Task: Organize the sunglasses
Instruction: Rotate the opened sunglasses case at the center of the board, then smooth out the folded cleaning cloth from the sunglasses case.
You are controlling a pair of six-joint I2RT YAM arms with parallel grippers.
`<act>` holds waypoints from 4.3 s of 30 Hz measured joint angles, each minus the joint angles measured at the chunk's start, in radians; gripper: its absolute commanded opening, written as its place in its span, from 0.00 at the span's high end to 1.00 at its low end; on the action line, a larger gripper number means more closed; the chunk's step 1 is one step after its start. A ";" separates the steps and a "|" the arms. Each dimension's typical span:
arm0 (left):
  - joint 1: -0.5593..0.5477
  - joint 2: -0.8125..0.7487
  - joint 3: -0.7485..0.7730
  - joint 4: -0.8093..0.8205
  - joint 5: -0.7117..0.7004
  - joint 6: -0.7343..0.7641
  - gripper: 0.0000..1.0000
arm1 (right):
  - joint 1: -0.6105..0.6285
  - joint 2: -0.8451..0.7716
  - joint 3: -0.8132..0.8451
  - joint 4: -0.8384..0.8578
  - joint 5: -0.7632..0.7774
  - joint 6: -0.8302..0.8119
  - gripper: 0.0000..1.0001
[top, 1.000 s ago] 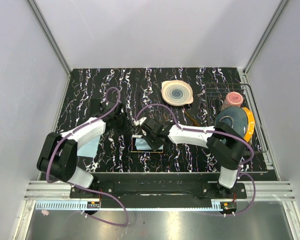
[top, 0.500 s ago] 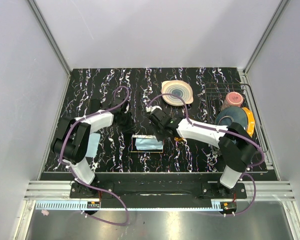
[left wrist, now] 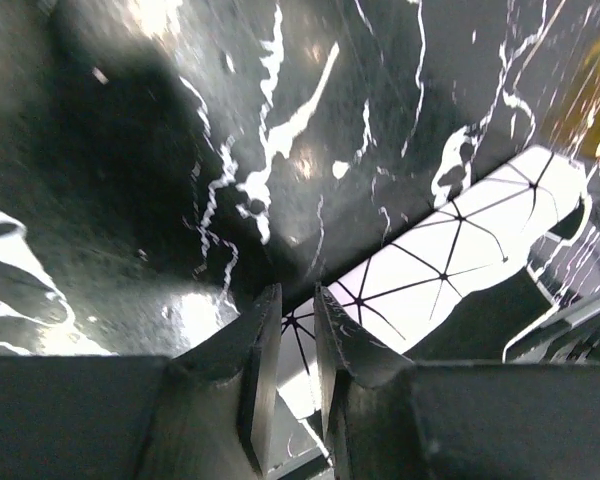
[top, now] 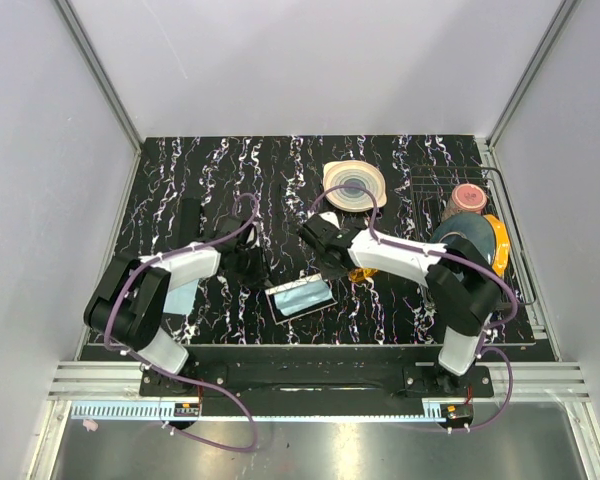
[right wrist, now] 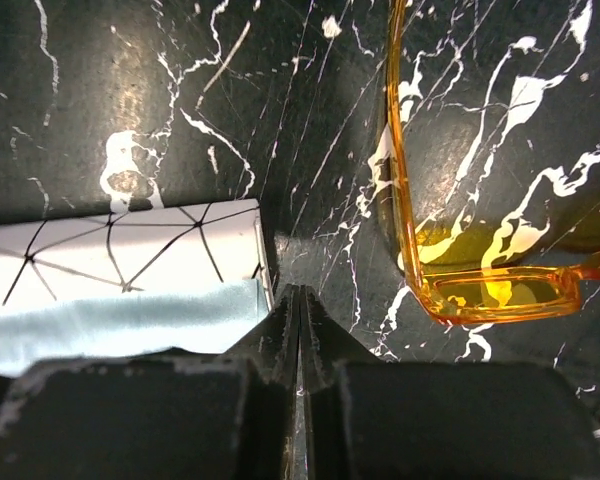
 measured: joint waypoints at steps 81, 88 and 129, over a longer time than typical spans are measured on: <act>-0.206 -0.010 0.091 -0.095 -0.161 -0.347 0.47 | -0.070 -0.013 0.158 -0.084 -0.395 0.173 0.70; -0.206 -0.040 0.097 -0.122 -0.175 -0.309 0.51 | -0.069 0.063 0.129 -0.061 -0.473 0.194 0.70; -0.206 -0.013 0.090 -0.103 -0.149 -0.214 0.59 | -0.020 0.127 0.038 0.043 -0.371 0.280 0.73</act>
